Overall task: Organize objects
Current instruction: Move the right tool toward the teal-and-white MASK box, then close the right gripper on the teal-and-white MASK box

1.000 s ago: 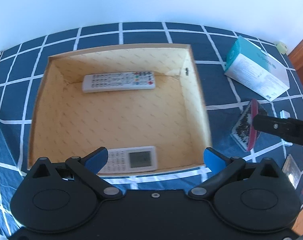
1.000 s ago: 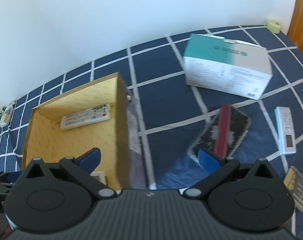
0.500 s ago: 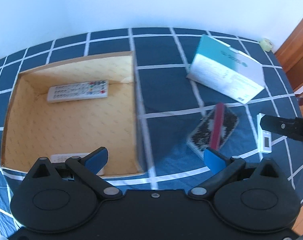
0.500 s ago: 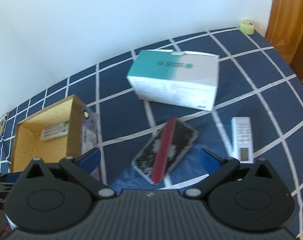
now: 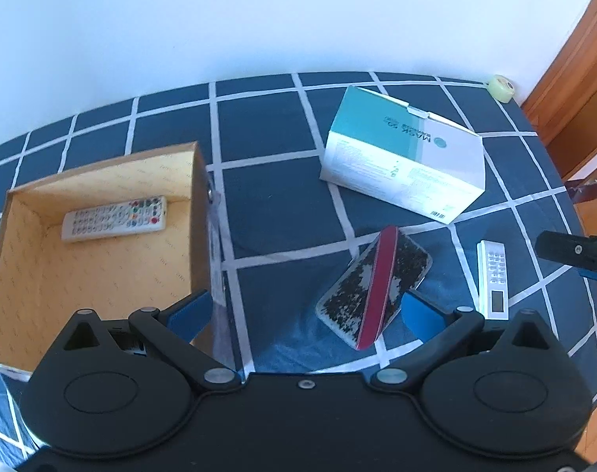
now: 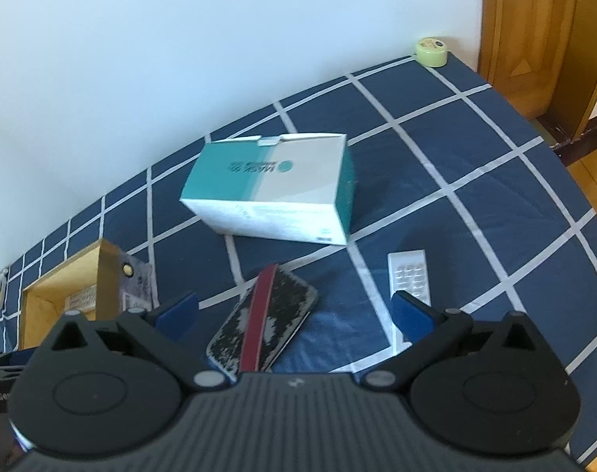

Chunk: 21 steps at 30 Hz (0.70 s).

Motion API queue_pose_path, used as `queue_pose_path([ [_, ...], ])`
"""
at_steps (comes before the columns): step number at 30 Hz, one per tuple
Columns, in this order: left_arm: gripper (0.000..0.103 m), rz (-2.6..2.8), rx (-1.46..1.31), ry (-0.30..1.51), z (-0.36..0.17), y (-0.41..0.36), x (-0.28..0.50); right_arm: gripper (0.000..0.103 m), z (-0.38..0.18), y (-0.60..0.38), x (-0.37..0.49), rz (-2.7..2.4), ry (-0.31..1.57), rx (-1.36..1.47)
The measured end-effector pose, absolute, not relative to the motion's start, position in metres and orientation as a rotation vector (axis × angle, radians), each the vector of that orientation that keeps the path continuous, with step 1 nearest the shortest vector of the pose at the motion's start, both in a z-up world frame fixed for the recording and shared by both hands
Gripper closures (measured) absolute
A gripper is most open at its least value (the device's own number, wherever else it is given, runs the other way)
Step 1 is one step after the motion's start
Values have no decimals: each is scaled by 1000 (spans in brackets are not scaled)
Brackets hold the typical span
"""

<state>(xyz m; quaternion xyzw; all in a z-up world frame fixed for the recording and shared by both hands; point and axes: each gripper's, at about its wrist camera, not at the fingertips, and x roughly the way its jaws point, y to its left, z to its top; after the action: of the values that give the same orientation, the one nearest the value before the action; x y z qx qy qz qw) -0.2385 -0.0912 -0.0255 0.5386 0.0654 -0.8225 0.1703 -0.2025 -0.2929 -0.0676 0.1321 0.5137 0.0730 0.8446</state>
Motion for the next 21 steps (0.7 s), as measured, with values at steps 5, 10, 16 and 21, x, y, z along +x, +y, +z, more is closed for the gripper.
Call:
queue_pose_path([
  [5,0,-2332,1558,120,-27,-89,-260,0,-70,-308,-191,122,1084,306],
  [10,0,-2342,1585,55,-29,-89,-285,0,-74,-317,-175,96,1086,333],
  [16,0,-2355,1628,16,-39,-95,-325,0,-85,-318,-147,75,1101,356],
  [21,0,-2340,1662,13,-55,-109,-364,0,-101,-316,-117,59,1127,371],
])
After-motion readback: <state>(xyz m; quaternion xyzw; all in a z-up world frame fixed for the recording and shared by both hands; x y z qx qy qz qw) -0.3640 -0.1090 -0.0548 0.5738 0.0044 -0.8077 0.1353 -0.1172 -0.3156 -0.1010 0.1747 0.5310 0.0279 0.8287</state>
